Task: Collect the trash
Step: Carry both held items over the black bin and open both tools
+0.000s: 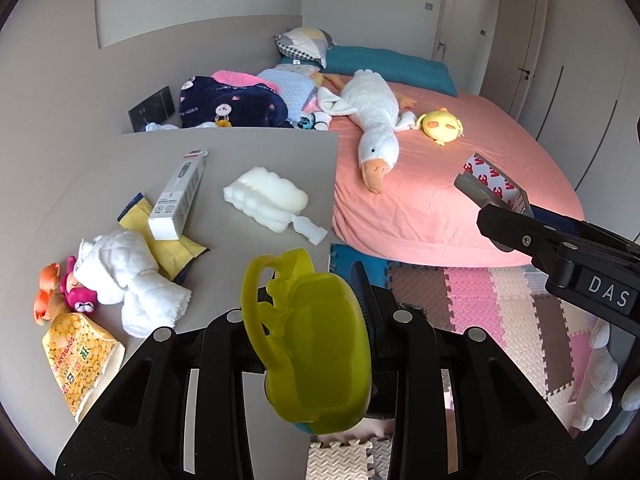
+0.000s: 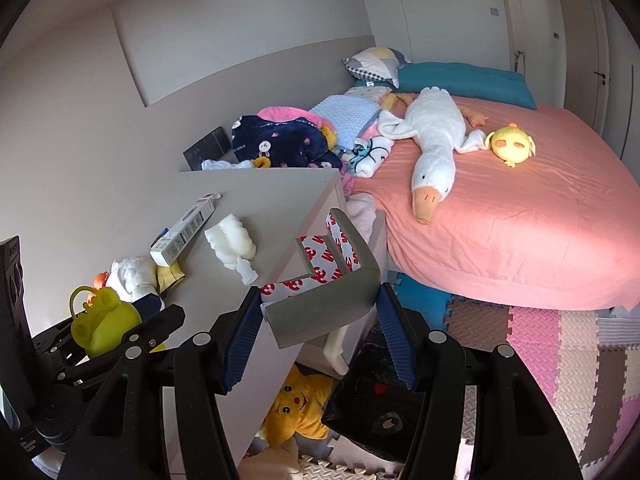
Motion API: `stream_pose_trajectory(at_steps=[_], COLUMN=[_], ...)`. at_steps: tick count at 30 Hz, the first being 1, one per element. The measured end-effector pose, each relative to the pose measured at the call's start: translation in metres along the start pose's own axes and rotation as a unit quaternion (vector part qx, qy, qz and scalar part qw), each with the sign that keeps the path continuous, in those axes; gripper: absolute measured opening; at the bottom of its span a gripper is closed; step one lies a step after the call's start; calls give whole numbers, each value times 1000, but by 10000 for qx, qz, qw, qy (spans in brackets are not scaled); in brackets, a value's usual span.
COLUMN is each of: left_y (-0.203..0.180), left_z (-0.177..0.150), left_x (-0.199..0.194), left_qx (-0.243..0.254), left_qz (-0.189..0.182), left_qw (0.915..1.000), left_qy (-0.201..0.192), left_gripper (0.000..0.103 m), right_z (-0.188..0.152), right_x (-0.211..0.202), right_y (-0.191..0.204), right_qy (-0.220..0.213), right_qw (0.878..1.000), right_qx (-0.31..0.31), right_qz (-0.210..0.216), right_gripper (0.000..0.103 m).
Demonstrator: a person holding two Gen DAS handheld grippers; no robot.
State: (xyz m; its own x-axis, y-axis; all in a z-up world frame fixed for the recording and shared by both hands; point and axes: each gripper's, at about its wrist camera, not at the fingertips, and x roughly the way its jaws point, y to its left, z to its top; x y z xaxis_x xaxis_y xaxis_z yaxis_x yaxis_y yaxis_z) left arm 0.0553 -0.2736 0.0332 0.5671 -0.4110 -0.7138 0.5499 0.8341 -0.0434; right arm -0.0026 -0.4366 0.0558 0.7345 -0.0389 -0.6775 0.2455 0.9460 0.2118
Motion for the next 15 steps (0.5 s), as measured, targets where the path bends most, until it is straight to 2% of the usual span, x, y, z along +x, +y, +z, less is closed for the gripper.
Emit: stream_pose_trajectory(at_steps=[15], left_y=[-59], left_z=[5], left_x=[33], left_qx=[484], left_qz=[-384], left_qw=[9976], left_qy=[325], left_gripper=[32], right_z=[-5], right_x=[-3], right_y=[-63], right_qy=[66], right_qw=[9980], right_qx=[467], right_qz=[-421], right_gripper=[60])
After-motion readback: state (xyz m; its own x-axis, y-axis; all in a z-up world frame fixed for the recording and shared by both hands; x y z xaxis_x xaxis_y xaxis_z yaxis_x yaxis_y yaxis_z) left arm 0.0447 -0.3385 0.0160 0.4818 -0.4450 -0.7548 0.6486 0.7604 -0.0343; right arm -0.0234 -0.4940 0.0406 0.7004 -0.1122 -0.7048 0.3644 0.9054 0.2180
